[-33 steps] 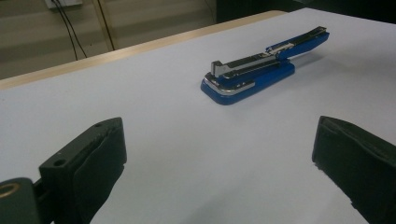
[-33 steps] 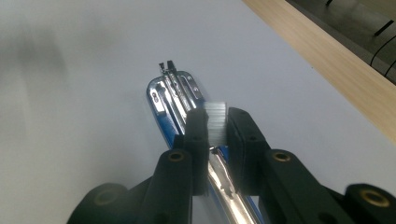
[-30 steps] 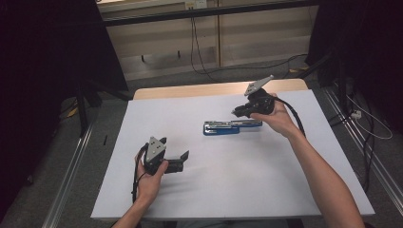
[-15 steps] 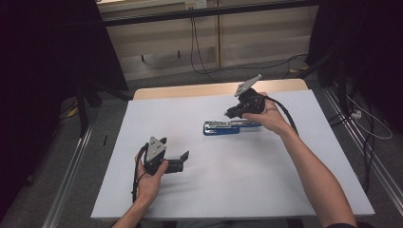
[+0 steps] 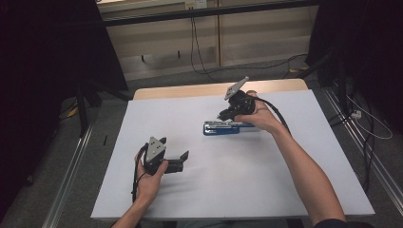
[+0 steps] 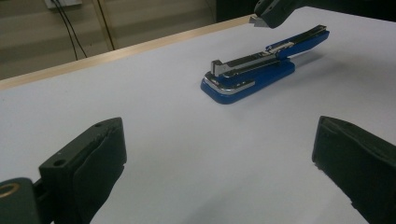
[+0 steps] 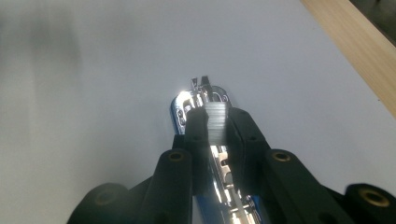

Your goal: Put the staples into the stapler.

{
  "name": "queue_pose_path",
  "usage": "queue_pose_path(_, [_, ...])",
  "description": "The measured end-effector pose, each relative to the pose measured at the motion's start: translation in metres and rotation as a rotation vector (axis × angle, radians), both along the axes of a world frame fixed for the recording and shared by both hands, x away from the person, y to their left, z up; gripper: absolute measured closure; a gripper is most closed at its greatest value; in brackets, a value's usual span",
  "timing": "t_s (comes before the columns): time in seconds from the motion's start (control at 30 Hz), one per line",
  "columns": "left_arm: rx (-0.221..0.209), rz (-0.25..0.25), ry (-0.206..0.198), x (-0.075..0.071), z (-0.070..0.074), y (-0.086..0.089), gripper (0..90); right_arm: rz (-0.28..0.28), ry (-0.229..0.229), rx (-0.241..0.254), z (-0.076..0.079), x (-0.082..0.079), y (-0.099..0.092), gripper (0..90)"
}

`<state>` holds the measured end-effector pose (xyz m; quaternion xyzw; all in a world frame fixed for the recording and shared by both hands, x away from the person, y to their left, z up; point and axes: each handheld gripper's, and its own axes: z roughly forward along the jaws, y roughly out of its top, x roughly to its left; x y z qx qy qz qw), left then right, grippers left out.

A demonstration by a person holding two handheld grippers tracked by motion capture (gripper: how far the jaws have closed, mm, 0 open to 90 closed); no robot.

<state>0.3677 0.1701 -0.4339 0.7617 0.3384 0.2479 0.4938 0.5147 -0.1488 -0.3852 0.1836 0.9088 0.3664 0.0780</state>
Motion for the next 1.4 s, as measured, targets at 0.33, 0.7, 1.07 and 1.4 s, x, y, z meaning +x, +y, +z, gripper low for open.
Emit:
queue_pose_path(0.33, [-0.001, -0.003, -0.001, 0.0, 0.0, 0.0, 3.1, 0.039, 0.006, -0.021, -0.007, 0.007, 0.017, 79.1])
queue_pose_path(0.7, [-0.004, -0.004, -0.004, 0.0, 0.0, 0.0, 3.1, 0.042, -0.016, -0.048, -0.014, 0.016, 0.027, 79.1])
queue_pose_path(1.07, [0.0, 0.001, -0.004, 0.0, 0.0, 0.0, 3.1, 0.066, -0.013, -0.062, -0.021, 0.017, 0.034, 79.1])
queue_pose_path(1.4, [-0.003, 0.007, -0.004, 0.0, 0.0, 0.001, 3.1, 0.08, -0.011, -0.07, -0.025, 0.018, 0.037, 79.1])
